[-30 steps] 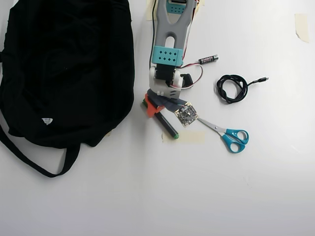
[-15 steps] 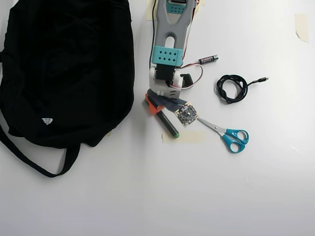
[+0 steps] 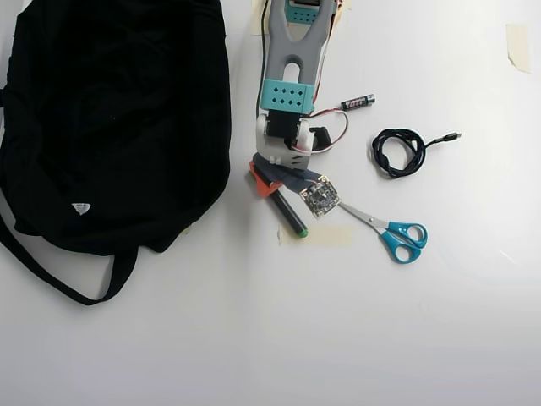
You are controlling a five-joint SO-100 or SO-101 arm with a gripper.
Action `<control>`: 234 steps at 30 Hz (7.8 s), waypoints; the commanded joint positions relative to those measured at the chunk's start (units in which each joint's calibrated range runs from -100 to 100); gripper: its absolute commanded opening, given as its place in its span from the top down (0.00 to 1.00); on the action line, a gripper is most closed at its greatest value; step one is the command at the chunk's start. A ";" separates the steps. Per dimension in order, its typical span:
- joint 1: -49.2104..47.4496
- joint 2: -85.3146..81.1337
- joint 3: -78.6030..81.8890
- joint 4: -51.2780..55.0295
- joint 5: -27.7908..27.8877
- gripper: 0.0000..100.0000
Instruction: Put the green marker into the black bag
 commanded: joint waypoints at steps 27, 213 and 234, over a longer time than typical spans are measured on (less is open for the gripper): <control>0.70 -0.63 -0.69 0.65 -0.10 0.92; 3.32 -29.35 -11.92 27.70 -24.70 0.98; 25.01 -29.35 -12.90 27.78 -24.43 0.98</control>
